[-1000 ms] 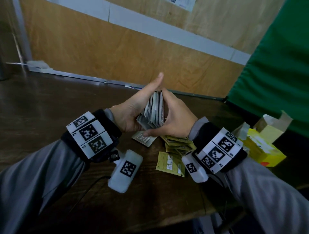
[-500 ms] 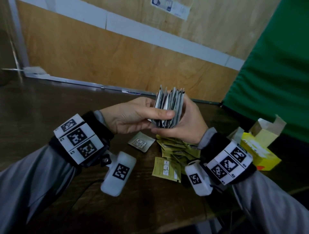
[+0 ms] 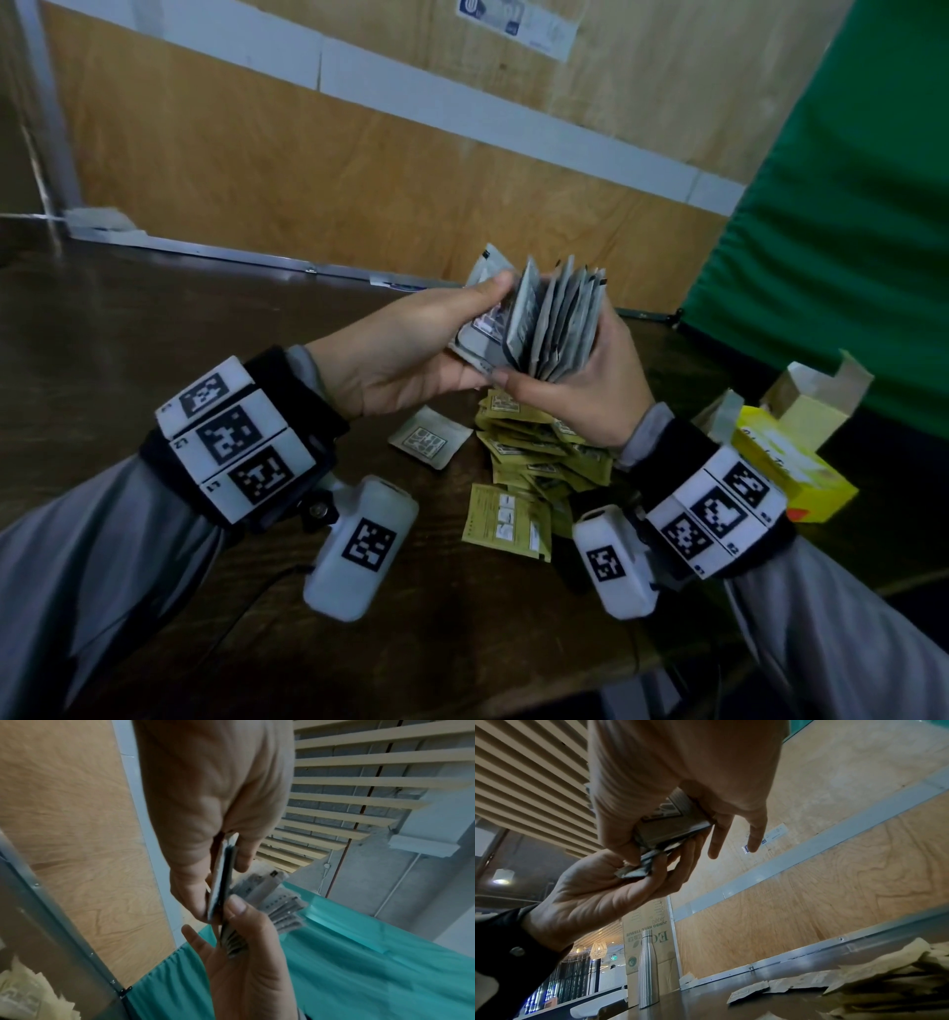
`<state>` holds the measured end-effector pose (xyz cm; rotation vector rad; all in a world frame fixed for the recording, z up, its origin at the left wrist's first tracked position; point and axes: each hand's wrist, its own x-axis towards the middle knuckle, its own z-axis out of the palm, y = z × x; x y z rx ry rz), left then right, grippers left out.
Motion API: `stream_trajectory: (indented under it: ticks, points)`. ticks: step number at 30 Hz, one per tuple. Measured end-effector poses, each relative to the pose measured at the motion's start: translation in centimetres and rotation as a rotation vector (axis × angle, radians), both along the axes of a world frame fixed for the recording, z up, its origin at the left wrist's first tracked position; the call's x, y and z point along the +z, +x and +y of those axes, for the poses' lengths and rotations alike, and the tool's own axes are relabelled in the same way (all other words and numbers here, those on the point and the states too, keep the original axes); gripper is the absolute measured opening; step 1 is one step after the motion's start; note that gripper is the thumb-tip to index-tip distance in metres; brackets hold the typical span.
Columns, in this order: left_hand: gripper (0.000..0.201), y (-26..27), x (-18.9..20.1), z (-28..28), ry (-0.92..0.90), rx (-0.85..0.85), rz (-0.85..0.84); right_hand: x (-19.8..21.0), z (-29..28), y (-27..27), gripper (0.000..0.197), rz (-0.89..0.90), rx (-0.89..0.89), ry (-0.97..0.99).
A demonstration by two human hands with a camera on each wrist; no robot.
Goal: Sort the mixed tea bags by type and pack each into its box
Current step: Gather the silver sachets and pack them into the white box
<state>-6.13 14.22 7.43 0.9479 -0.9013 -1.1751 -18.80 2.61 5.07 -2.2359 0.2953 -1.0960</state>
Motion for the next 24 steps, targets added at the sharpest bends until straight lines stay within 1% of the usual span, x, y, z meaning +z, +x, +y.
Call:
stream_trajectory:
  ticks: [1, 3, 6, 8, 10, 12, 15, 17, 19, 22, 24]
  points:
    - [0.027, -0.1, 0.0, 0.0, 0.011, 0.012, 0.032, 0.0, 0.1, 0.0, 0.077, -0.002, 0.003, 0.003]
    - [0.025, -0.1, 0.0, -0.1, 0.029, 0.031, 0.041, 0.1, 0.3, 0.0, 0.074, -0.006, 0.008, 0.010]
    - [0.029, -0.1, -0.2, -0.2, 0.029, 0.039, -0.007, 0.2, 0.7, 0.0, 0.070, 0.008, 0.003, 0.006]
    - [0.028, -0.1, -0.4, -0.3, 0.022, 0.071, -0.083, 0.5, 1.0, 0.0, 0.066, 0.021, 0.000, 0.003]
    - [0.025, 0.0, -0.7, -0.5, 0.010, 0.155, -0.165, 0.7, 1.1, 0.1, 0.066, 0.021, -0.014, -0.008]
    - [0.018, 0.0, -0.9, -0.6, 0.004, 0.247, -0.225, 0.7, 1.1, 0.2, 0.066, 0.006, -0.027, -0.017]
    - [0.010, 0.1, -0.9, -0.5, -0.023, 0.347, -0.275, 0.7, 1.2, 0.5, 0.065, -0.015, -0.043, -0.016]
    - [0.022, 0.2, -0.8, -0.6, -0.013, 0.377, -0.266, 0.7, 1.3, 0.6, 0.064, -0.025, -0.038, 0.004]
    - [0.030, 0.2, -0.5, -0.4, -0.013, 0.354, -0.249, 0.8, 1.4, 0.7, 0.063, -0.026, -0.028, 0.048]
    - [0.034, -0.2, 0.0, 0.1, -0.068, 0.276, -0.273, 0.8, 1.7, 1.0, 0.059, -0.007, -0.020, 0.141]
    - [0.033, -0.5, -0.1, 0.3, -0.119, 0.271, -0.273, 0.9, 1.9, 1.1, 0.054, 0.021, -0.014, 0.236]
